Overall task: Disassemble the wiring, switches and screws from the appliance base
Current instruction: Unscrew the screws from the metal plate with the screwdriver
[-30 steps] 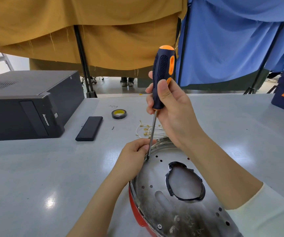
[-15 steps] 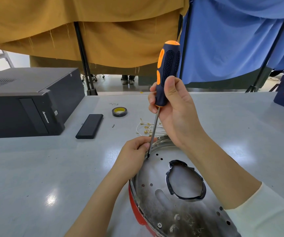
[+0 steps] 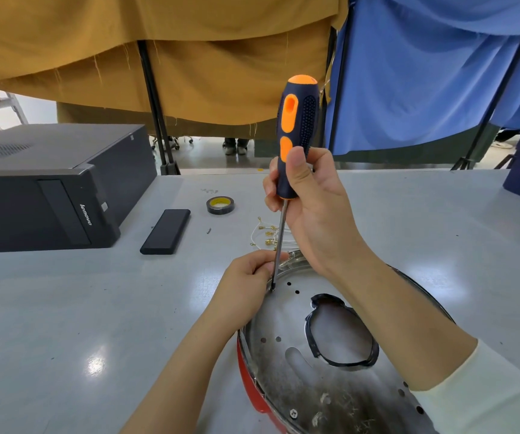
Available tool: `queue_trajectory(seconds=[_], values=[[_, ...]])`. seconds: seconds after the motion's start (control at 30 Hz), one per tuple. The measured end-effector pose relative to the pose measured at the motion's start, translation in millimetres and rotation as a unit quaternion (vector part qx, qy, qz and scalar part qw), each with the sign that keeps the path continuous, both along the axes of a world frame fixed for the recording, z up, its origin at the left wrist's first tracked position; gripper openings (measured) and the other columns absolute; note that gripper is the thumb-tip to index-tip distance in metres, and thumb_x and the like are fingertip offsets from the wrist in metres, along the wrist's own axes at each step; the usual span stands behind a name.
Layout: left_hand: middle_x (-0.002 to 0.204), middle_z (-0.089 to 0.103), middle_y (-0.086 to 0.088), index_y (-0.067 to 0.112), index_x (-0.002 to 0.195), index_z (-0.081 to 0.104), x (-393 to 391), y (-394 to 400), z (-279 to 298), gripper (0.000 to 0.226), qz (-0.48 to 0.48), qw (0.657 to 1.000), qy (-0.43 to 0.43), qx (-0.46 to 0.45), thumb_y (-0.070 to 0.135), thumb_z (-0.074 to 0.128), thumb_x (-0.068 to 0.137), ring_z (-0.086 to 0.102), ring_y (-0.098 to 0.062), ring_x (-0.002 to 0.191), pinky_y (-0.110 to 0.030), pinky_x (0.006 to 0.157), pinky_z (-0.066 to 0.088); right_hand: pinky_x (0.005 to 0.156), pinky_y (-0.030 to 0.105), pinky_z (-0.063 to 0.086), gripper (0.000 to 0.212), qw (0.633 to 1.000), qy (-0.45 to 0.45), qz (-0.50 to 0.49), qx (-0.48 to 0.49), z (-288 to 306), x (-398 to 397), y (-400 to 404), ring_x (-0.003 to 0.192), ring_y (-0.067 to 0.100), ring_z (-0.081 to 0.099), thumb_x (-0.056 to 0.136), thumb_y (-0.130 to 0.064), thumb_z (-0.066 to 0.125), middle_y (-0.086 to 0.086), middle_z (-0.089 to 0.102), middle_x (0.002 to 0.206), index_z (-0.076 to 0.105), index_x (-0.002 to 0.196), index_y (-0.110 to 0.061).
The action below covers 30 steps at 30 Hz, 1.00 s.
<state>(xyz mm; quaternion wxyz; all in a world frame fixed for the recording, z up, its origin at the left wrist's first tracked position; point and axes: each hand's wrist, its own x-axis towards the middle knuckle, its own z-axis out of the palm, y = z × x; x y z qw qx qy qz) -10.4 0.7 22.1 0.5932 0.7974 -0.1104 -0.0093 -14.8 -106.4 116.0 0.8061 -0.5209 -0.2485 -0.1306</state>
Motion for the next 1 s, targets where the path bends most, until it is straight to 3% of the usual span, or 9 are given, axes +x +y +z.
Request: queue_trajectory(seconds=[0.23,0.33,0.47,0.63,0.7,0.87,1.0], values=[[0.096,0.069,0.022,0.038,0.096,0.069,0.6,-0.1,-0.4,0.036,-0.002,1.000,0.001,-0.003,0.011,0.046,0.097,0.058,0.018,0.085,0.003,0.067,0.039,0.059,0.024,0.040,0.035,1.000,0.022,-0.004,-0.001,-1.7,1.5,-0.2,0.065,0.012,0.048,0.093,-0.041,0.033,-0.003,0.055,0.071,0.051,0.099,-0.012],[0.098,0.068,0.023,0.039,0.096,0.069,0.1,0.0,-0.2,0.036,-0.004,1.000,-0.001,-0.001,0.012,0.045,0.098,0.058,0.017,0.087,0.003,0.069,0.039,0.054,0.023,0.036,0.030,1.000,0.025,0.012,0.002,1.9,-0.1,0.7,0.062,0.013,0.042,0.091,-0.042,0.038,-0.003,0.049,0.068,0.043,0.096,-0.013],[0.091,0.068,0.023,0.044,0.089,0.066,-0.1,0.0,0.6,0.039,0.001,1.000,-0.004,0.000,0.012,0.045,0.098,0.058,0.017,0.078,0.002,0.063,0.039,0.055,0.023,0.036,0.021,1.000,0.022,-0.002,-0.020,0.5,-1.1,0.4,0.059,0.014,0.039,0.086,-0.026,0.056,-0.005,0.045,0.065,0.040,0.096,-0.018],[0.093,0.068,0.024,0.042,0.091,0.067,-0.8,-0.1,1.3,0.039,-0.001,1.000,-0.003,-0.002,0.011,0.045,0.098,0.057,0.018,0.083,0.003,0.064,0.038,0.065,0.026,0.043,0.013,1.000,-0.003,-0.012,-0.029,-3.1,0.0,-1.2,0.067,0.014,0.049,0.090,-0.026,0.049,-0.005,0.054,0.072,0.046,0.098,-0.016],[0.093,0.067,0.025,0.041,0.092,0.067,-0.8,-0.2,1.4,0.038,0.000,1.000,-0.002,-0.002,0.010,0.045,0.097,0.056,0.020,0.083,0.004,0.064,0.038,0.067,0.025,0.044,0.020,0.999,-0.004,-0.021,-0.039,-3.2,0.2,-2.0,0.070,0.013,0.050,0.092,-0.029,0.044,-0.005,0.055,0.076,0.051,0.101,-0.013],[0.090,0.067,0.025,0.043,0.090,0.066,-2.0,-0.1,2.3,0.040,-0.002,1.000,-0.005,-0.005,0.010,0.045,0.097,0.057,0.020,0.081,0.003,0.064,0.038,0.060,0.023,0.039,0.029,1.000,0.000,0.011,-0.023,-1.1,-1.5,-1.2,0.066,0.013,0.044,0.094,-0.031,0.038,-0.005,0.050,0.071,0.054,0.108,-0.012],[0.090,0.067,0.026,0.043,0.089,0.066,-2.4,0.1,3.0,0.040,-0.001,1.000,-0.004,-0.010,0.010,0.045,0.097,0.057,0.021,0.080,0.003,0.063,0.038,0.054,0.023,0.036,0.024,0.999,0.019,-0.005,-0.036,0.0,-0.8,-0.2,0.057,0.013,0.039,0.087,-0.032,0.054,-0.007,0.045,0.064,0.041,0.098,-0.015]])
